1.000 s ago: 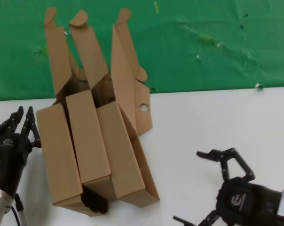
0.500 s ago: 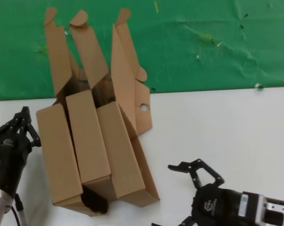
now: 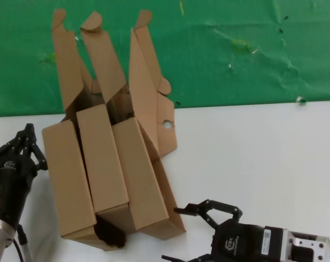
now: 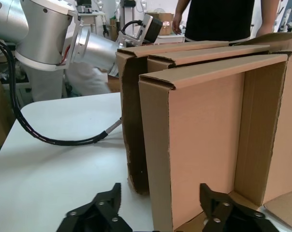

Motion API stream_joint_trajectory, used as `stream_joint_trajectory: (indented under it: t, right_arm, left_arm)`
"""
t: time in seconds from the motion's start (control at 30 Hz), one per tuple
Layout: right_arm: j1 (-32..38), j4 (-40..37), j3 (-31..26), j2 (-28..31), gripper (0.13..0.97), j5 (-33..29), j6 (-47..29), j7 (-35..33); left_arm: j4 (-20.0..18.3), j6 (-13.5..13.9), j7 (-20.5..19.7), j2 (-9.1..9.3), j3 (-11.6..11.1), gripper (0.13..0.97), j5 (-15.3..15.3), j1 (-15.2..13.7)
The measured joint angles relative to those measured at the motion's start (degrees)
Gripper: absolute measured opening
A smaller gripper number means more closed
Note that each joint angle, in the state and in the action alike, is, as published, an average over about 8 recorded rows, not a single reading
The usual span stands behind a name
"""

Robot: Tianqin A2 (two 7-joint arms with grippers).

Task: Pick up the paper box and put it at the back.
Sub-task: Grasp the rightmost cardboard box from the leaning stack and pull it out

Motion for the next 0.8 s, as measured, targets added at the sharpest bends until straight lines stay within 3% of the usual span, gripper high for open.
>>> stream_joint_trajectory:
  t: [0.07,0.33,0.47,0.8]
  right_arm:
    - [0.22,-0.07,-0.40,0.07,0.659,-0.06,0.09,0.12]
    - [0.68,-0.34,-1.48,0.15,0.434,0.02,0.63,0.13]
    - [0.76,-0.53,-1.80,0.13,0.434,0.21,0.84,-0.10]
    - [0.76,-0.92,-1.98,0.34,0.256,1.02,1.07,-0.86]
  left_arm:
    - [0.00,0.00,0.00,0.00,0.00,0.143,0.00,0.00]
    - [0.00,0.00,0.00,0.00,0.00,0.143,0.00,0.00]
    - [0.00,0.00,-0.02,0.00,0.00,0.143,0.00,0.00]
    - [0.00,0.00,-0.04,0.00,0.00,0.143,0.02,0.00]
